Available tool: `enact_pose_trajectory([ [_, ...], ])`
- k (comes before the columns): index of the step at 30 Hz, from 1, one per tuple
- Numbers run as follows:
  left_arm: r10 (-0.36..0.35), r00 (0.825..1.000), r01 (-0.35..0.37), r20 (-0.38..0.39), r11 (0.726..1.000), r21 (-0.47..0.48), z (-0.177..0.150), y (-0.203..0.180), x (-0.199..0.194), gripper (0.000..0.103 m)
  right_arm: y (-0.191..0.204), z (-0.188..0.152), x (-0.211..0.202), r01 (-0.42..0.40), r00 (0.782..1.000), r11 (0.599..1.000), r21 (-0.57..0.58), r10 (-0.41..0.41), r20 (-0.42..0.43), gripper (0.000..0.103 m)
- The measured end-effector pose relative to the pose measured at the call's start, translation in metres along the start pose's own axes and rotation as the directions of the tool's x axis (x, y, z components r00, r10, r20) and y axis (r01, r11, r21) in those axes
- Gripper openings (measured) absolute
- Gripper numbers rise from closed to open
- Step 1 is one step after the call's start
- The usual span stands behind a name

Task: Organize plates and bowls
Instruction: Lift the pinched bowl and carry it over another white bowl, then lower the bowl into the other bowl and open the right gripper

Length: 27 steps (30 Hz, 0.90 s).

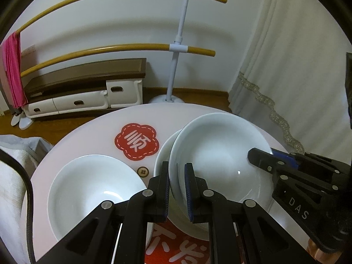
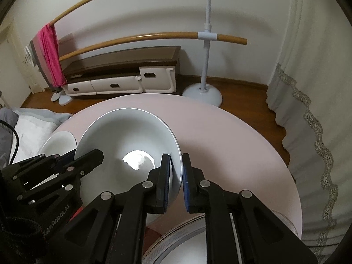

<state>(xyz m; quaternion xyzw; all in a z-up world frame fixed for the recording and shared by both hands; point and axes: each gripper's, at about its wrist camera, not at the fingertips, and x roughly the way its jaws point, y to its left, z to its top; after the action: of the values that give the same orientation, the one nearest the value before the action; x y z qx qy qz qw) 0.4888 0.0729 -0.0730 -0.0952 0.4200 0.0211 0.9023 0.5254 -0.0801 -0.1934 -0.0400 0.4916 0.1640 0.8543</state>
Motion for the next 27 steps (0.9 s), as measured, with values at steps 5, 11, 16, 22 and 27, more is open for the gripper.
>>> enact_pose_trajectory([
  [5,-0.007,1.0,0.007,0.002,1.0,-0.005,-0.004,0.003,0.0,0.009,-0.011,-0.001,0.002,-0.038,0.999,0.997,0.067,0.038,-0.009,0.013],
  [11,-0.006,1.0,0.006,0.001,1.0,-0.007,-0.008,0.005,-0.002,0.009,-0.017,0.0,0.004,-0.081,0.996,0.991,0.107,0.084,-0.018,0.013],
  [16,-0.012,1.0,0.012,-0.001,1.0,-0.006,-0.009,0.005,-0.008,0.01,-0.02,-0.004,0.008,-0.107,0.993,0.985,0.139,0.112,-0.033,0.013],
  [22,-0.028,1.0,0.028,0.0,1.0,-0.009,-0.012,0.009,-0.013,0.01,-0.02,-0.01,0.007,-0.122,0.992,0.979,0.164,0.128,-0.024,0.013],
  [27,-0.04,0.999,0.04,0.007,0.999,-0.011,-0.016,0.012,-0.02,0.011,-0.025,-0.012,0.008,-0.152,0.988,0.972,0.181,0.157,-0.013,0.011],
])
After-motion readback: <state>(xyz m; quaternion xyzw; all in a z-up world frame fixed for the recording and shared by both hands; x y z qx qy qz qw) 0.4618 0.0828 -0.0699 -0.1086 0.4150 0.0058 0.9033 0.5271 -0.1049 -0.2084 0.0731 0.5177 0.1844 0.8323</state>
